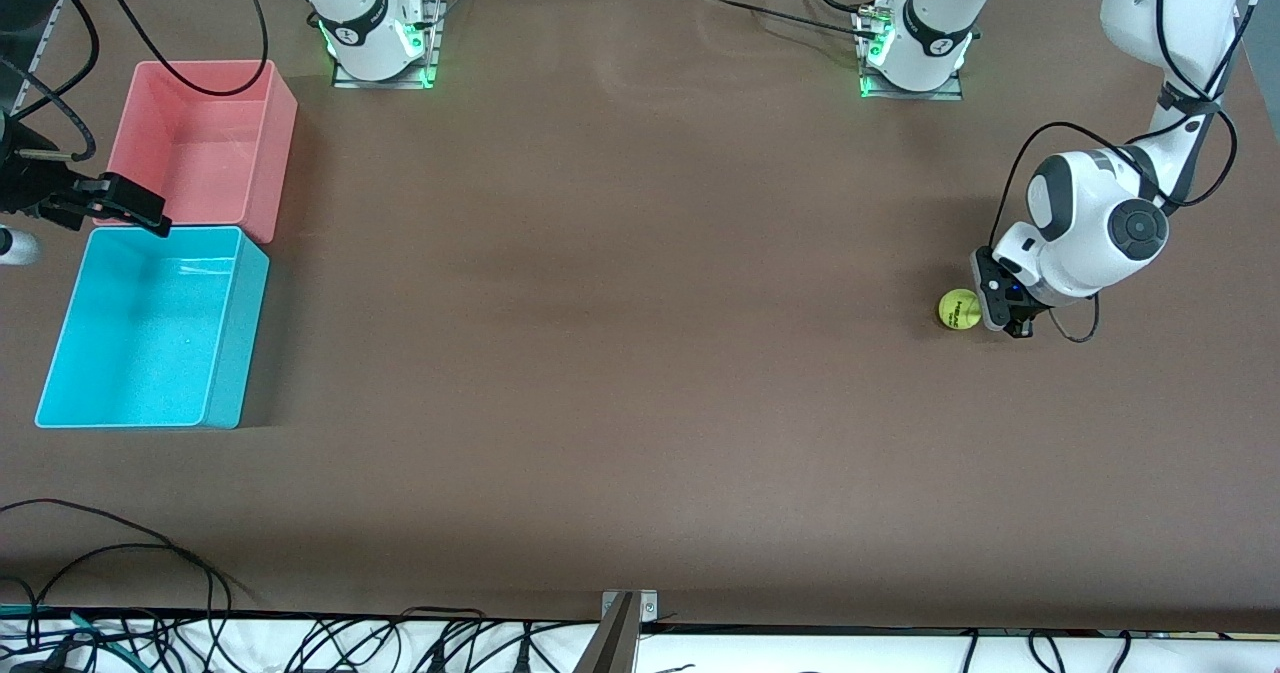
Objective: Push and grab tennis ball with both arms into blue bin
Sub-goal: 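Push the tennis ball with the left gripper toward the cyan bin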
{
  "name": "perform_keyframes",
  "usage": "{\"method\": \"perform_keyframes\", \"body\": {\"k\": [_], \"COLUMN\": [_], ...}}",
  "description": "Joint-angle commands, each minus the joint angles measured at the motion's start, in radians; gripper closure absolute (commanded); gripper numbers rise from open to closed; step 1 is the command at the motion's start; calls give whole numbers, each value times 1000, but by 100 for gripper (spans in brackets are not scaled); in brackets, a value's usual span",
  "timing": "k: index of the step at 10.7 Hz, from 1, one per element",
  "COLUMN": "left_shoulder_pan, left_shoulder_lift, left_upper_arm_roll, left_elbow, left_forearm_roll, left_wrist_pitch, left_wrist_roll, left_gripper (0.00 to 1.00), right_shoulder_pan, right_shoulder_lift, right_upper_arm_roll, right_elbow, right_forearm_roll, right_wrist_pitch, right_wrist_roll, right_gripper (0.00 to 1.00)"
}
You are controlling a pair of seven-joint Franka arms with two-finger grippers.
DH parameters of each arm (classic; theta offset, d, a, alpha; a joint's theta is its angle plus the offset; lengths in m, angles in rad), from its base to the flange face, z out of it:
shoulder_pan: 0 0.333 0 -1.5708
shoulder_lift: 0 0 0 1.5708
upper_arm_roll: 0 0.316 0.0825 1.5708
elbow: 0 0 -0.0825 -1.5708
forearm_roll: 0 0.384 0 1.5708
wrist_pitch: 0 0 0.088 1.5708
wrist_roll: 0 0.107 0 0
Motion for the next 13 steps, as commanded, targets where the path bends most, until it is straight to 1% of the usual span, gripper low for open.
{"method": "perform_keyframes", "body": {"k": [1, 2, 3, 4, 5, 6, 8, 9, 11, 12, 13], "left_shoulder_pan": [-26, -70, -117, -162, -194, -196, -173, -167, -144, -129, -115], "left_shoulder_lift": [23, 34, 40, 47, 52, 51, 41, 32, 8, -9, -29], "left_upper_arm_roll": [1, -25, -77, -132, -139, -139, -139, -139, -136, -134, -133], "left_elbow": [18, 18, 19, 63, 88, 88, 74, 73, 67, 67, 65], "left_forearm_roll": [-54, -126, -199, -197, -154, -108, -106, -106, -106, -106, -106], "left_wrist_pitch": [15, 19, 19, 18, 16, 16, 9, 7, -10, -34, -40], "left_wrist_roll": [16, -22, -159, -346, -465, -496, -487, -486, -486, -487, -486], "left_gripper": [97, 99, 99, 99, 96, 95, 82, 80, 64, 54, 12], "right_shoulder_pan": [-4, -5, -5, -5, -5, -5, -7, -7, -7, -5, 1], "right_shoulder_lift": [7, 7, 7, 7, 7, 7, 7, 7, 8, 8, 13], "right_upper_arm_roll": [0, 0, -2, 0, 0, 0, -2, -3, -3, -2, 1], "right_elbow": [20, 20, 20, 18, 18, 18, 20, 18, 20, 17, 17], "right_forearm_roll": [19, 19, 19, 19, 19, 19, 19, 19, 19, 19, 18], "right_wrist_pitch": [-16, -16, -16, -16, -16, -16, -16, -16, -16, -17, -29], "right_wrist_roll": [-1, -2, -15, -16, -16, -16, -19, -30, -33, -35, -33], "right_gripper": [0, 0, 0, 0, 0, 0, 0, 0, 0, 0, 0]}}
